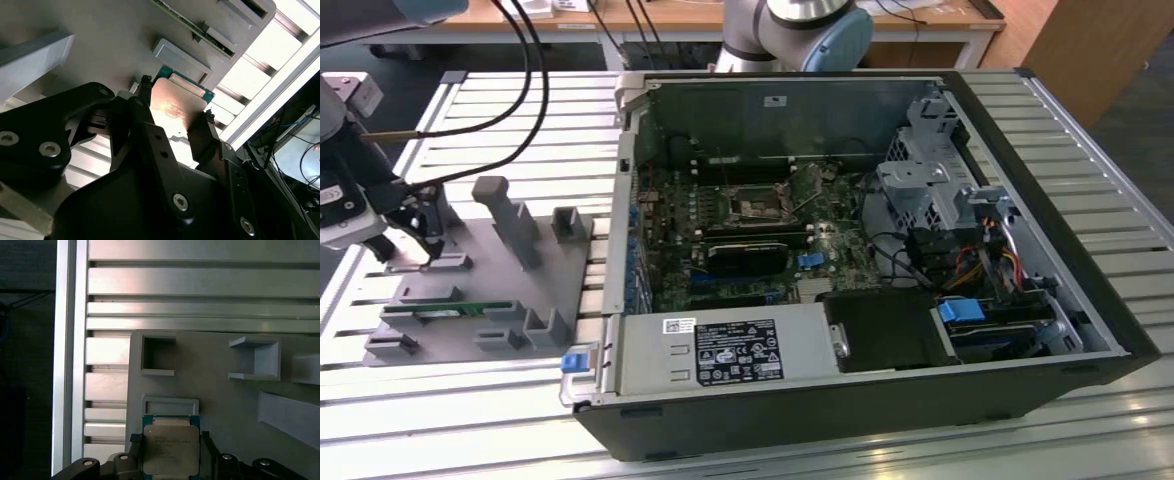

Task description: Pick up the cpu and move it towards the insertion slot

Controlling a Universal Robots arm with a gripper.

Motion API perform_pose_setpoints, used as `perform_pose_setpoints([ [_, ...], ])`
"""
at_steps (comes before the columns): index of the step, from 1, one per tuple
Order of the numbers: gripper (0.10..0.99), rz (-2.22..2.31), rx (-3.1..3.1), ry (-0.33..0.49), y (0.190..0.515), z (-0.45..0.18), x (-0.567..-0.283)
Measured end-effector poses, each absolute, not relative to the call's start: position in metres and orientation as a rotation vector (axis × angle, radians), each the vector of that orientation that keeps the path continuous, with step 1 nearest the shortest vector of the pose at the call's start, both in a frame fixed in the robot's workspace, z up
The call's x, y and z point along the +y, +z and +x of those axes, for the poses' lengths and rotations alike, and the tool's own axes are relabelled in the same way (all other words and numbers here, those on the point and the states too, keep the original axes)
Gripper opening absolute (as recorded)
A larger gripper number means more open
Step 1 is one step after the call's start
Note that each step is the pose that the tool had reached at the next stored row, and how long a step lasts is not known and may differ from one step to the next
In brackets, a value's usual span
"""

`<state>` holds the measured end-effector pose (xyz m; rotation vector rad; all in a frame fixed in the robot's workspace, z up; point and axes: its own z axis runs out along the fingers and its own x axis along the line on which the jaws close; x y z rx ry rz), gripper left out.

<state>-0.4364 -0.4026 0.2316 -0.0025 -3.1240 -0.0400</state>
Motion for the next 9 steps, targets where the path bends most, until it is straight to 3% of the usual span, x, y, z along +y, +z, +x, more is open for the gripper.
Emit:
perform_pose_setpoints([
  [9, 0.541, -0.002, -3.124, -0.040, 0.2354, -0.4364, -0.4026],
])
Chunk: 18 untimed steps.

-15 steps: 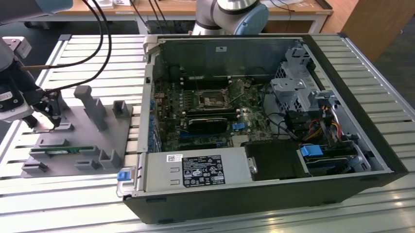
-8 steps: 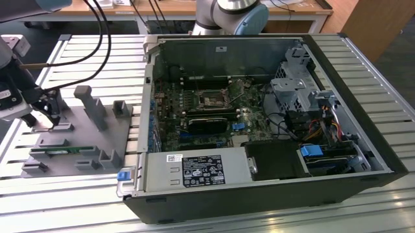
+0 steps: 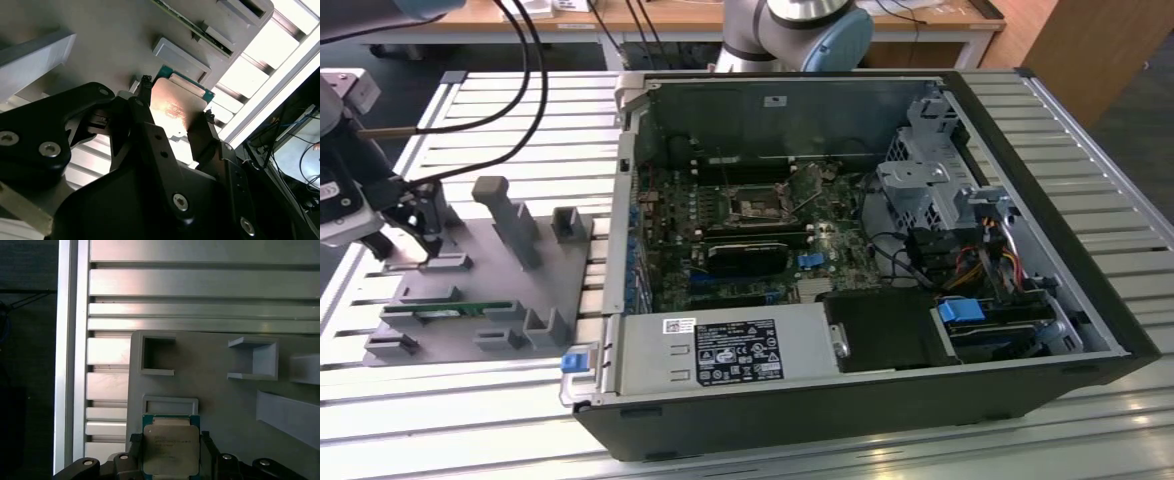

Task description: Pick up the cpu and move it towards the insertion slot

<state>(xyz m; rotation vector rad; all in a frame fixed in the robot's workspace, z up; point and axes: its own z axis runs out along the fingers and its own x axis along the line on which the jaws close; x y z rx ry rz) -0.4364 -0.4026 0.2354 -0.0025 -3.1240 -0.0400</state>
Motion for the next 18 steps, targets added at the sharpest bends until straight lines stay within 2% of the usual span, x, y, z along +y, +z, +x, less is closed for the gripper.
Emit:
perform_pose_setpoints([
  [18, 0.541, -0.002, -3.124, -0.040, 0.2453, -0.4364, -0.4022],
])
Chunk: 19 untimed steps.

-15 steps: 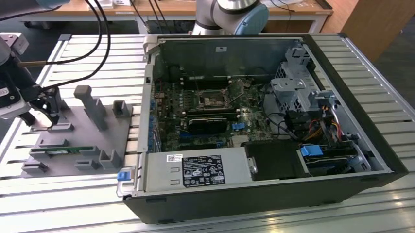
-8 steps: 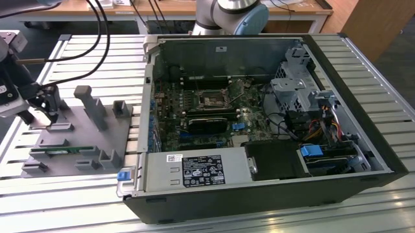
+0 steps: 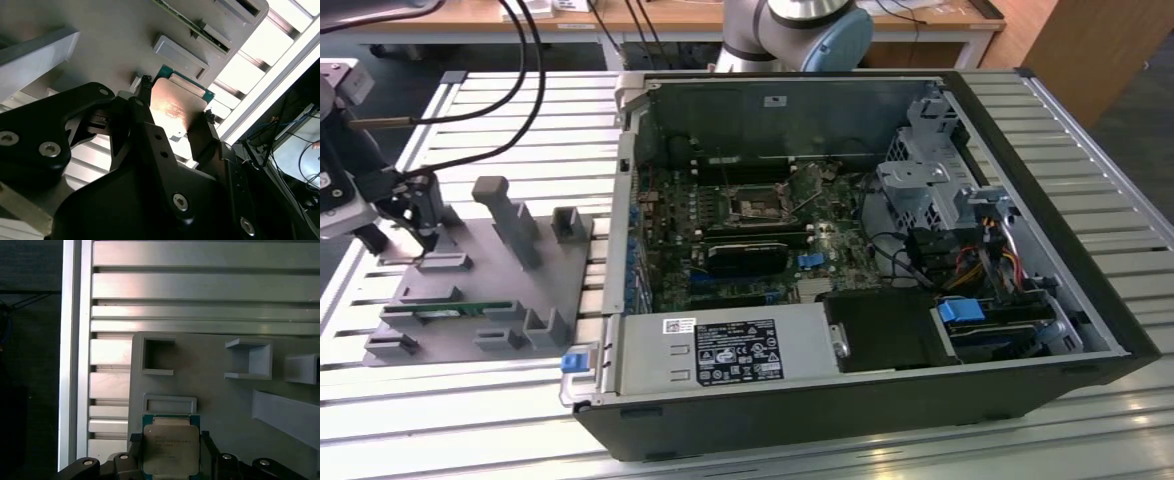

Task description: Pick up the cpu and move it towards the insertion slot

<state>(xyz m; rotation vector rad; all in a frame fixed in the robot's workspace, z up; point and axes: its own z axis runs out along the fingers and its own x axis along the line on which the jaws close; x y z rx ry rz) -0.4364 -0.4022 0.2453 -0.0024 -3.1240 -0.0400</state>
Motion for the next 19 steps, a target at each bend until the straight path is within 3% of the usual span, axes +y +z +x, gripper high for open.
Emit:
perform_pose_setpoints([
  [19, 0.541, -0.002, -3.124, -0.040, 0.2530, -0.4364, -0.4019],
])
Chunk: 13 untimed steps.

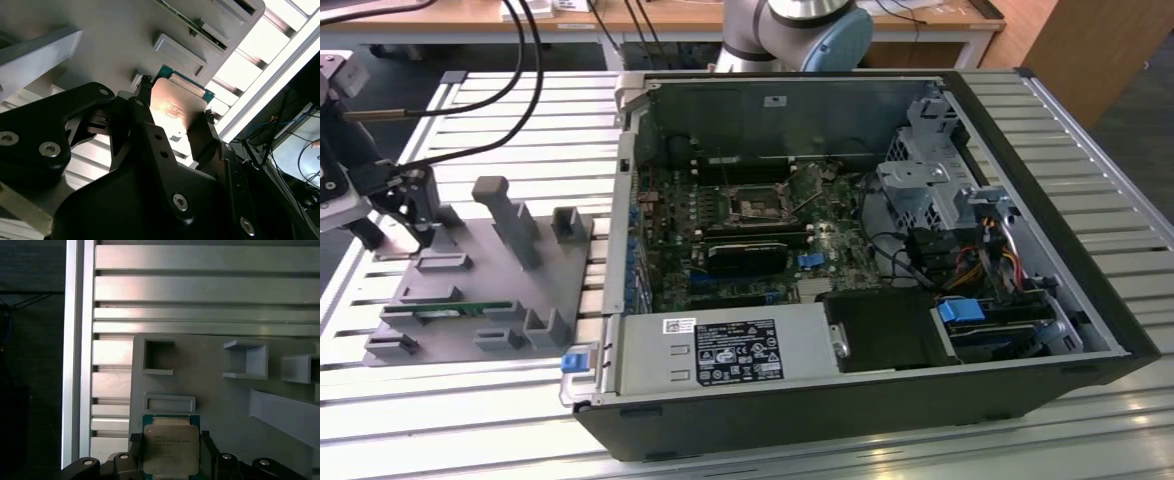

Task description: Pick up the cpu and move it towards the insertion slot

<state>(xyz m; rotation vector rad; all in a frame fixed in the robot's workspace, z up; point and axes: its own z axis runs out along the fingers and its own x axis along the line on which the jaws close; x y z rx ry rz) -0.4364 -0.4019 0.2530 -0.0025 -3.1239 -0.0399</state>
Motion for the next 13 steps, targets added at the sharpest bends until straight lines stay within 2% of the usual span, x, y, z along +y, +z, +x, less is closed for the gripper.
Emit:
perform_pose_setpoints([
  [13, 0.541, -0.002, -3.124, -0.040, 0.2588, -0.4364, -0.4017],
])
